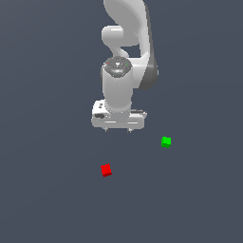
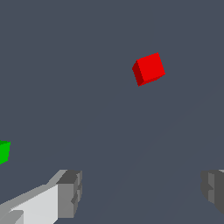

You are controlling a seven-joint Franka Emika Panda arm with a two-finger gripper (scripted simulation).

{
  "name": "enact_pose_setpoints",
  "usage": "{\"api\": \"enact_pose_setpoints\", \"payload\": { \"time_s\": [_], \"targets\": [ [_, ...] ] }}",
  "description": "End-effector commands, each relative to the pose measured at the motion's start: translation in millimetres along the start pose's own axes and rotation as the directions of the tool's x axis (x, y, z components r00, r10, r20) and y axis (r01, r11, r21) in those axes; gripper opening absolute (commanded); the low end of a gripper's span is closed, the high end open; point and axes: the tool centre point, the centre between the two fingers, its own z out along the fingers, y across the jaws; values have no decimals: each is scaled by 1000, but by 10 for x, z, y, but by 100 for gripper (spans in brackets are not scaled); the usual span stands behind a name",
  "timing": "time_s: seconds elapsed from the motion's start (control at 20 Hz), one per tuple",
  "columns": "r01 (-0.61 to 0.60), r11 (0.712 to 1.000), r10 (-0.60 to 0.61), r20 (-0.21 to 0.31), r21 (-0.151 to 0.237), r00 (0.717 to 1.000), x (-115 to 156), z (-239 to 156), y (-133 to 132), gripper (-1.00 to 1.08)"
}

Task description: Stack the red cube on top of the green cube.

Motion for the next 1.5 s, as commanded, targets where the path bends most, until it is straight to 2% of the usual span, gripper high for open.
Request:
{"api": "enact_pose_setpoints", "payload": {
  "time_s": [0.0,0.55,0.9,1.45],
  "targets": [
    [0,1000,0,0,0,1000,0,0,0,100],
    [57,998,-57,-2,3,998,189,173,120,100],
    [141,990,-141,-6,6,990,487,429,274,100],
    [275,962,-274,-13,11,962,1002,828,451,100]
  ]
}}
